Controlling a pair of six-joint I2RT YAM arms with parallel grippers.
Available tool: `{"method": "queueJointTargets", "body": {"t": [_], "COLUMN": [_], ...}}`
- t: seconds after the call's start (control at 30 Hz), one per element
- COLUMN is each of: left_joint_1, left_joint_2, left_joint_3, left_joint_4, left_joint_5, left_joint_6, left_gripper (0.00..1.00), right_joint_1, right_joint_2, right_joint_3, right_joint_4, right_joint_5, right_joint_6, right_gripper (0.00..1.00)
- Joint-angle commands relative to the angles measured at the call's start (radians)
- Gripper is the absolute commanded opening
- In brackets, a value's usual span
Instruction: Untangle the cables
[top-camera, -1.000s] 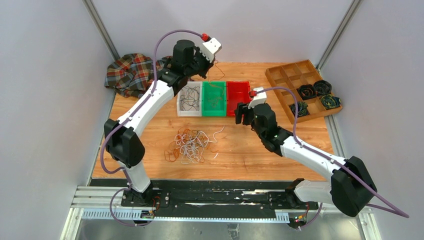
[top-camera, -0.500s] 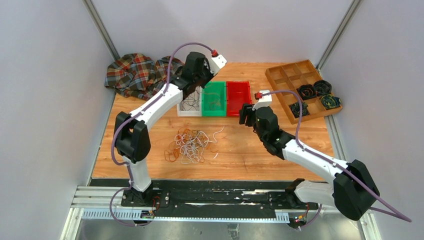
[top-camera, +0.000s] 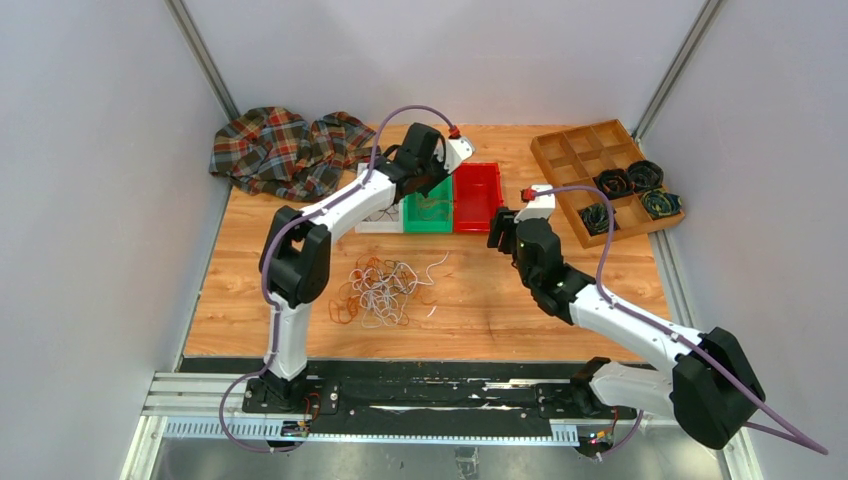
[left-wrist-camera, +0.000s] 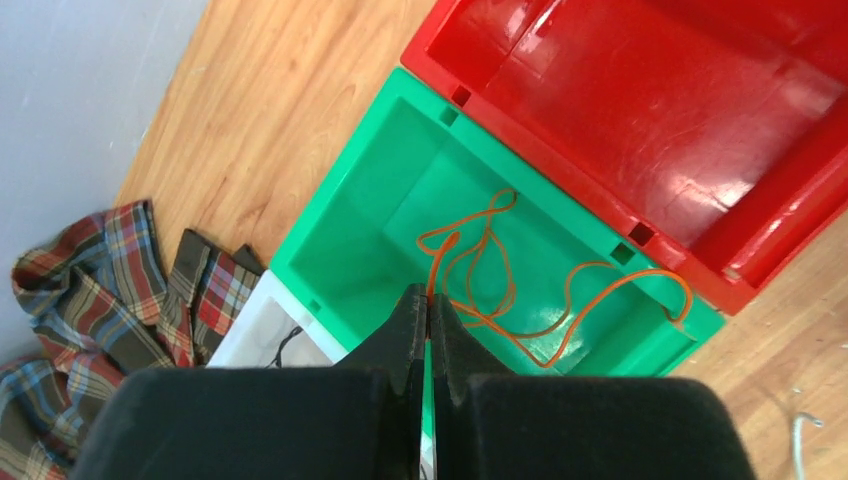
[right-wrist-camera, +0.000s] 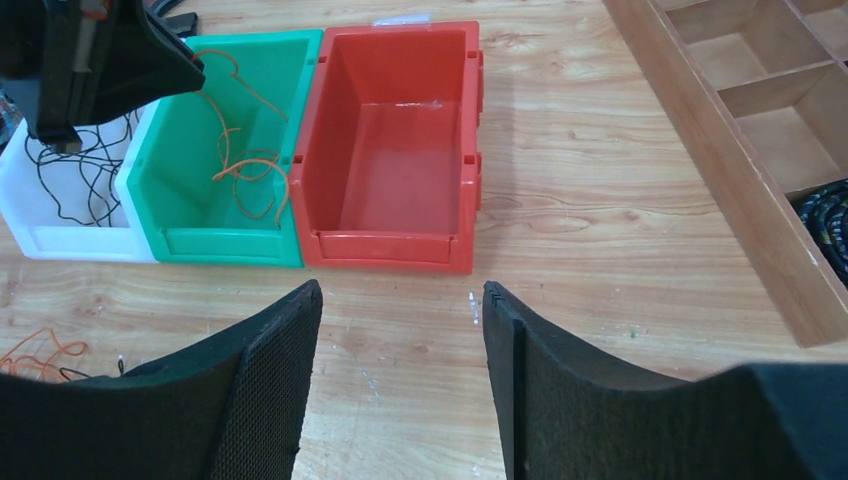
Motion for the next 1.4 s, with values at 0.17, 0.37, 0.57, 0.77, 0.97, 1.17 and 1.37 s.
{"method": "queueJointTargets", "body": {"t": [0.17, 0.37, 0.57, 0.77, 0.97, 1.17, 1.37], "left_joint_1": [0.021, 0.050, 0.080, 0.089, 0.040, 0.026, 0.027], "left_joint_2": [0.112, 0.143, 0.126, 0.110, 0.183, 0.272, 0.299], "left_joint_3": [0.093, 0.229, 0.356, 0.380, 0.404, 0.490, 0.476], "left_joint_4": [-0.032, -0.262, -0.560, -0.734, -0.733, -0.733, -0.654], "left_joint_5": [0.013, 0.207, 0.370, 0.527, 0.536, 0.529, 0.473], "left_joint_6": [0.063, 0.096, 0.285, 0.432, 0.405, 0.408, 0.410], "left_gripper": [0.00, 0.59, 0.84, 0.84, 0.74, 0.67, 0.58], "right_joint_1": [-0.020, -0.023, -0.026, -0.031, -0.038, -0.047, -0.048], "right_joint_2": [-0.011, 0.007, 0.011, 0.012, 0.011, 0.008, 0.001], "right_joint_3": [0.000, 0.025, 0.059, 0.076, 0.058, 0.045, 0.043], "right_joint_4": [0.013, -0.003, -0.027, -0.040, -0.044, -0.036, -0.028], "right_joint_5": [0.040, 0.027, 0.011, 0.000, 0.012, -0.007, -0.018], "right_joint_6": [0.003, -0.009, -0.023, -0.028, -0.013, 0.000, 0.009], "right_gripper": [0.60, 0.60, 0.60, 0.59, 0.51, 0.40, 0.24]}}
